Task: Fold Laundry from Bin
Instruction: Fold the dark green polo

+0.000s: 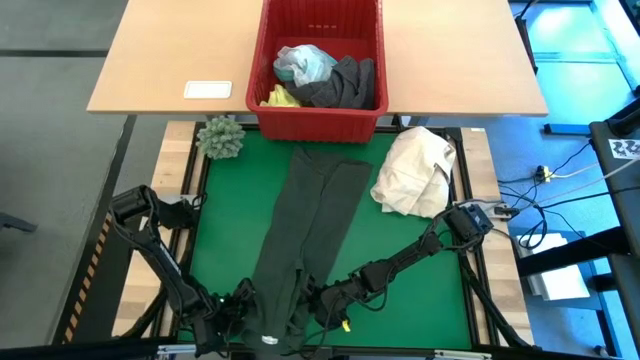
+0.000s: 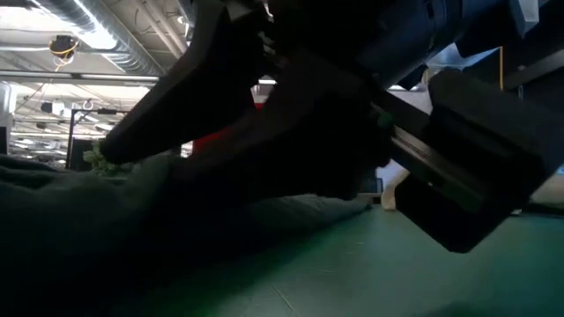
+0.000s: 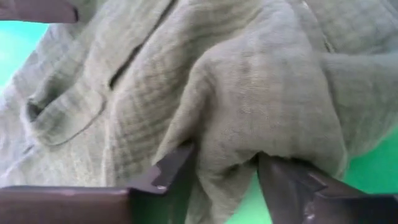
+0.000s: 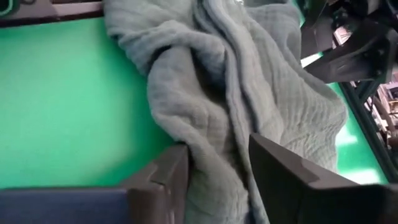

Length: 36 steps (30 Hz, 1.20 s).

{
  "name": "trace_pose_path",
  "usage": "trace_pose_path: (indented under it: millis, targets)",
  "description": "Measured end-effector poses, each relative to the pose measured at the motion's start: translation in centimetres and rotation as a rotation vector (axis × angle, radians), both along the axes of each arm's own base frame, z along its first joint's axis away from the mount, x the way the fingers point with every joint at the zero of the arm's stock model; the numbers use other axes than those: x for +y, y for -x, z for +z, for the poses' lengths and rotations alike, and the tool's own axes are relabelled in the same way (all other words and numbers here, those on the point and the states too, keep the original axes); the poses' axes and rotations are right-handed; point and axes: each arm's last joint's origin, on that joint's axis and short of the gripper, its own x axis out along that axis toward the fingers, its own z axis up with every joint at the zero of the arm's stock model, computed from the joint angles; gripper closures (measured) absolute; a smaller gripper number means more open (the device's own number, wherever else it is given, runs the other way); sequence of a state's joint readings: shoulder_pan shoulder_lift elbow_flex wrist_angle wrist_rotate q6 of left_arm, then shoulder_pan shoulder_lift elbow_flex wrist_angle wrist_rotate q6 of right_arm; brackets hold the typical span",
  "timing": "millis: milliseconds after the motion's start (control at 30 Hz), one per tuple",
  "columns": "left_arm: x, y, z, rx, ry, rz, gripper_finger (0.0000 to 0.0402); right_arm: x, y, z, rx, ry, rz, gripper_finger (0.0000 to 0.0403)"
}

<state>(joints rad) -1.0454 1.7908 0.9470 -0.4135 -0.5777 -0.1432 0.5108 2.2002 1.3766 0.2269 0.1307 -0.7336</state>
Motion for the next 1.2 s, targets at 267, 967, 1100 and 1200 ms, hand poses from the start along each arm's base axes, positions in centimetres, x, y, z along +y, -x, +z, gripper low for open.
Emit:
trace_pose_path:
  millis: [267,967,1100,1200]
  targets:
    - [0.3,-0.4,0.1,-0.017,0.032,0.066,0.0390,0.0,0.1,0.1,-0.023,0.024,-0.122,0.0349]
    - [1.0,-3.8,1.3,-0.088,0.269,0.350,0.0400,-6.0,-0.7,-1.2,0.212,0.147,-0.315,0.0398]
    - [1.6,-4.5,1.3,-0.052,0.252,0.327,0.0401,-6.7,-0.2,-0.9,0.298,0.131,-0.307,0.0398]
    - [1.9,-4.9,1.2,-0.025,0.254,0.317,0.0401,-6.8,0.7,0.0,0.384,0.105,-0.280,0.0384]
